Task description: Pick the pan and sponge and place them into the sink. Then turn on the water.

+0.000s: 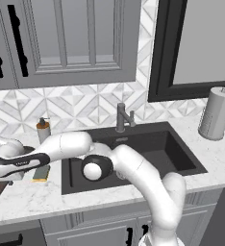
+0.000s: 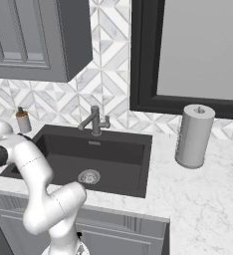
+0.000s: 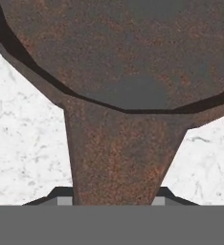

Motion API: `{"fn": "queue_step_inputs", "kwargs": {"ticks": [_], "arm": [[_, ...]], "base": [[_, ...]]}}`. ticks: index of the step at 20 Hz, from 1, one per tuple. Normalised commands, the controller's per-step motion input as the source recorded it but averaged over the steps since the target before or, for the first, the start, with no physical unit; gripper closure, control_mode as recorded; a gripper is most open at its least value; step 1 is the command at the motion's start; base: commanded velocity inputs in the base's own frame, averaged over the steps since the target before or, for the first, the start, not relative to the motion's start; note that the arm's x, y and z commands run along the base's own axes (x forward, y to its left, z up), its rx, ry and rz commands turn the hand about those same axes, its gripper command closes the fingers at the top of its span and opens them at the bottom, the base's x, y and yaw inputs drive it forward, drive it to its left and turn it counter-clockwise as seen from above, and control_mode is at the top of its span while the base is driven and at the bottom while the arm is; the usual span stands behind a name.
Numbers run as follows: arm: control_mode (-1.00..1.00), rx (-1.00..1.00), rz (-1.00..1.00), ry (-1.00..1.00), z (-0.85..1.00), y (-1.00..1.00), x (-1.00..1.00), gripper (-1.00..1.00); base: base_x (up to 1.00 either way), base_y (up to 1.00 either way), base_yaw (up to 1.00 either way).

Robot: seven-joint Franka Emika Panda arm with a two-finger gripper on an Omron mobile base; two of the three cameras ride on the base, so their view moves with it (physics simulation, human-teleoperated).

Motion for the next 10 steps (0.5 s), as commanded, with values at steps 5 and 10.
{"fn": "queue_step_inputs", "kwargs": {"ticks": [5, 10], "arm": [[-1.0, 0.01, 0.0, -0.05, 0.35, -0.28, -0.2, 1.0], [-1.0, 0.02, 0.0, -0.01, 0.36, -0.64, -0.15, 1.0]], "base": [[0.0, 0.0, 0.0], [0.0, 0.0, 0.0]]}}
